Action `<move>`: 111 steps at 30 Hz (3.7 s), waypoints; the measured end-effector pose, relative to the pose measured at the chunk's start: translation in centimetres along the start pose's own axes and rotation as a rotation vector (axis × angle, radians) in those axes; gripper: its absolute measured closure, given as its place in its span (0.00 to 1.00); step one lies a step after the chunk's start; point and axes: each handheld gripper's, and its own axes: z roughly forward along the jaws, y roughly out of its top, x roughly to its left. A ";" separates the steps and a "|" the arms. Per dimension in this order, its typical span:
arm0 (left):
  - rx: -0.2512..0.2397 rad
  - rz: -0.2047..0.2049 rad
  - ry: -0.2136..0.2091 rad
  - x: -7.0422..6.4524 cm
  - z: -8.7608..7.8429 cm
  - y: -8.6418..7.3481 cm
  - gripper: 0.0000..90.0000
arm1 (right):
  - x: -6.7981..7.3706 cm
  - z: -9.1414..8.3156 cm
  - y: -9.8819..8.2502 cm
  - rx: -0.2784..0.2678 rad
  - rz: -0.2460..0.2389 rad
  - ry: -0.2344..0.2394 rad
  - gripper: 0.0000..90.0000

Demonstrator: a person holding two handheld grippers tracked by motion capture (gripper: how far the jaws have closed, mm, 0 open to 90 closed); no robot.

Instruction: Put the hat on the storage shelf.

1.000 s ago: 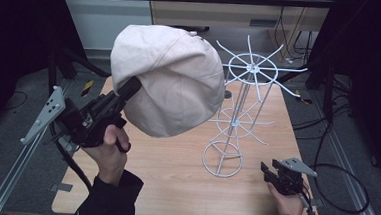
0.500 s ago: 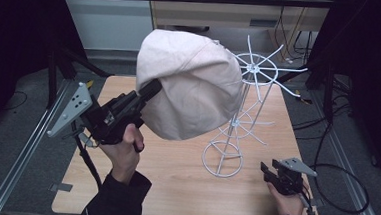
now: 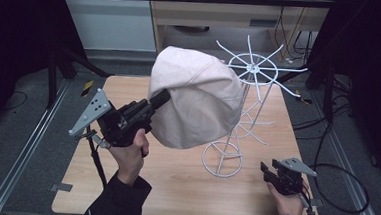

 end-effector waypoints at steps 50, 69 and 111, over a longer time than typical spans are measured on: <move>0.240 0.078 0.043 0.8 1.4 -7.1 0.73 | 0.1 0.1 -0.1 0.003 0.001 -0.004 0.55; 0.343 0.119 0.107 1.9 -3.2 -6.8 0.38 | 0.0 0.1 -0.1 -0.001 0.005 -0.012 0.53; 0.669 0.046 0.653 16.0 -14.8 -16.0 0.27 | -0.4 0.9 -0.4 0.007 0.010 -0.035 0.27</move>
